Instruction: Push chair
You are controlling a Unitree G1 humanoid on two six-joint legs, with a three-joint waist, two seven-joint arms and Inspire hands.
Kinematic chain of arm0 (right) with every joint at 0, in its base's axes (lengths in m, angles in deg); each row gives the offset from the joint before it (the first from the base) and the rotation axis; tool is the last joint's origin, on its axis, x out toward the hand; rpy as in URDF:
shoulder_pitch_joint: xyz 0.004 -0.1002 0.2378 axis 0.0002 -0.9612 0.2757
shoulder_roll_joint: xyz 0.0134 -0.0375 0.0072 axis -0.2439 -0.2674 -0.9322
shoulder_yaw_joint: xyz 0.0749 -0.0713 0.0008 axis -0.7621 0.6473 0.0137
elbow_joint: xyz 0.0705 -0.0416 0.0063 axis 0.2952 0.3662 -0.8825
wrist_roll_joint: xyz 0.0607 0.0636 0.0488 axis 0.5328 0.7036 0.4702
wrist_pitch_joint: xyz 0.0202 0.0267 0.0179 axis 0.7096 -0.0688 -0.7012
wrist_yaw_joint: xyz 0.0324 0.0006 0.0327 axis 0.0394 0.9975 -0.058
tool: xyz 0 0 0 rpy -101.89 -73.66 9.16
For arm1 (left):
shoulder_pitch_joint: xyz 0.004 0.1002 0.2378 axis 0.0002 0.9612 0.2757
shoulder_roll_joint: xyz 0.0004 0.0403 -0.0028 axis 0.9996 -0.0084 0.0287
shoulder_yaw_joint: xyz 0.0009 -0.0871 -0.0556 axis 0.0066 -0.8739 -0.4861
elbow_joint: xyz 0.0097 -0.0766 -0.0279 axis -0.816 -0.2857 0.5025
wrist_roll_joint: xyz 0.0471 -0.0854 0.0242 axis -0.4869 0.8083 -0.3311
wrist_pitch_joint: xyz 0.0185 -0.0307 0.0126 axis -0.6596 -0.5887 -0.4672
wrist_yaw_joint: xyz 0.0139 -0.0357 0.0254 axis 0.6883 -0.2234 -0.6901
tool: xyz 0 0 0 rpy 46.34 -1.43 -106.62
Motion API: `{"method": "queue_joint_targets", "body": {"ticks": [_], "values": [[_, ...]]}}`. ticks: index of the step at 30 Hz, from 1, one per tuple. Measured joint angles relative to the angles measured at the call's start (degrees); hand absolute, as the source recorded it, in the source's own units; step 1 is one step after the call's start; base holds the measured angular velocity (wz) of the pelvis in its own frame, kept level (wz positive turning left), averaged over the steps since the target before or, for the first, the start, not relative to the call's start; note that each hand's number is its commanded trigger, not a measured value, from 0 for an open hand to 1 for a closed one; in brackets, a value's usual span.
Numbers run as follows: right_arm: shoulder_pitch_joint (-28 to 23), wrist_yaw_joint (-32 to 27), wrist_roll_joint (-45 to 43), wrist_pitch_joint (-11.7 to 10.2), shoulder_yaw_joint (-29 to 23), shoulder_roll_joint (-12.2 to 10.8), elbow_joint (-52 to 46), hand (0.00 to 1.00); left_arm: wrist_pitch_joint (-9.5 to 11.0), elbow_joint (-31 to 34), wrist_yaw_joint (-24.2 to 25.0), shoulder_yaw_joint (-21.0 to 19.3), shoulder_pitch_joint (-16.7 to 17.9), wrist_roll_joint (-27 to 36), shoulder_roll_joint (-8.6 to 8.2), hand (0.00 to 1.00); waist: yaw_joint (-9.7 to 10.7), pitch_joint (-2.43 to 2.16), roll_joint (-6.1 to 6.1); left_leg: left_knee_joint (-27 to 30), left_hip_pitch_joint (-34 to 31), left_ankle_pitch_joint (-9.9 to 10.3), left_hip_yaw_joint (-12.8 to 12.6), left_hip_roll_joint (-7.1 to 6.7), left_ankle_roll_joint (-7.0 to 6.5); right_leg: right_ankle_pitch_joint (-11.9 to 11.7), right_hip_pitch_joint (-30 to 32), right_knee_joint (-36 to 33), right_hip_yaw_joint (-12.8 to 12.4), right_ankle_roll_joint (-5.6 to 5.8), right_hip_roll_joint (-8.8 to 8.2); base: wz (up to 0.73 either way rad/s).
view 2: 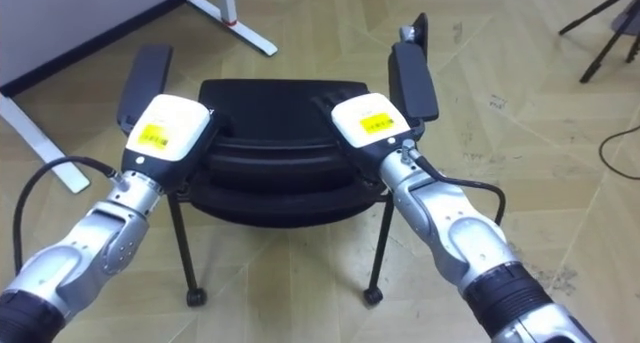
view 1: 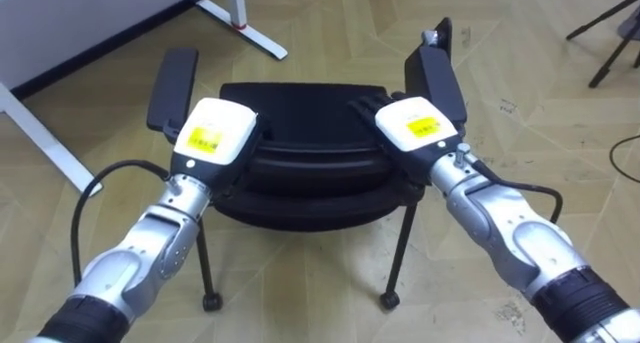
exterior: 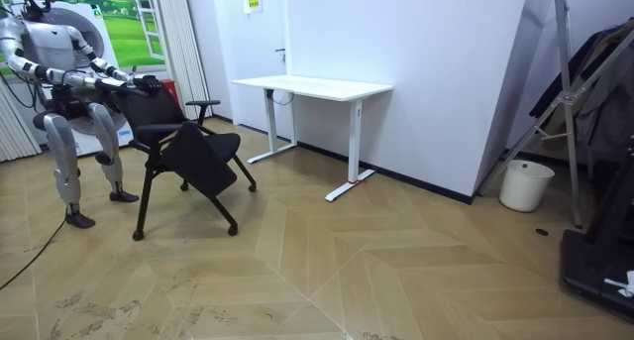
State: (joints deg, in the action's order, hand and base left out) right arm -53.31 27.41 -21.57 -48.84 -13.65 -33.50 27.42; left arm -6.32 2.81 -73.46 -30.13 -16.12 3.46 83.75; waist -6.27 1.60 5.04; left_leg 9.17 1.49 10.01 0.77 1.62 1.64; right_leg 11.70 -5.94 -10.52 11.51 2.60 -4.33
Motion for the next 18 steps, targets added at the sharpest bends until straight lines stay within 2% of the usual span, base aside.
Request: {"method": "queue_joint_targets", "body": {"ticks": [5, 8, 12, 18], "values": [[0.0, 0.0, 0.0, 0.0, 0.0, 0.0, 0.0, 1.0, 0.0, 0.0, 0.0, 0.0, 0.0, 0.0, -0.01, 1.0, 0.0, -0.01, 0.01, 0.0, 0.0, 0.0, 0.0, -0.01, 0.0, 0.0, 0.0, 0.0, 0.4, 0.0, -0.02, 0.0], [0.0, -0.6, 0.0, 1.1, 0.0, -0.6, 0.3, 1.0, 0.0, 0.1, 0.1, 0.2, 0.0, -0.1, -0.22, 1.0, -0.1, -0.03, 0.01, 0.0, -0.2, 0.0, 0.1, -0.03, 0.0, 0.0, 0.0, 0.1, 1.0, 0.0, -0.07, 0.05], [0.0, -2.9, -0.2, 1.0, 0.4, -0.8, 1.8, 1.0, 0.0, 0.0, 0.1, 0.2, -0.1, -0.1, -0.18, 1.0, -0.1, -0.09, 0.01, 0.0, -0.2, 0.0, 0.9, -0.07, 0.0, 0.0, 0.1, 0.0, 1.3, 0.0, -0.11, 0.0], [-0.1, -3.1, -1.0, 0.2, 0.5, -0.3, 1.9, 1.0, 0.2, -0.3, 0.1, 0.2, 0.0, -0.1, -0.3, 1.0, 0.0, -0.18, -0.18, 0.1, 0.3, 0.0, 1.6, -0.06, -0.02, 0.0, -0.1, -0.4, 1.1, 0.0, -0.09, 0.02]]}}
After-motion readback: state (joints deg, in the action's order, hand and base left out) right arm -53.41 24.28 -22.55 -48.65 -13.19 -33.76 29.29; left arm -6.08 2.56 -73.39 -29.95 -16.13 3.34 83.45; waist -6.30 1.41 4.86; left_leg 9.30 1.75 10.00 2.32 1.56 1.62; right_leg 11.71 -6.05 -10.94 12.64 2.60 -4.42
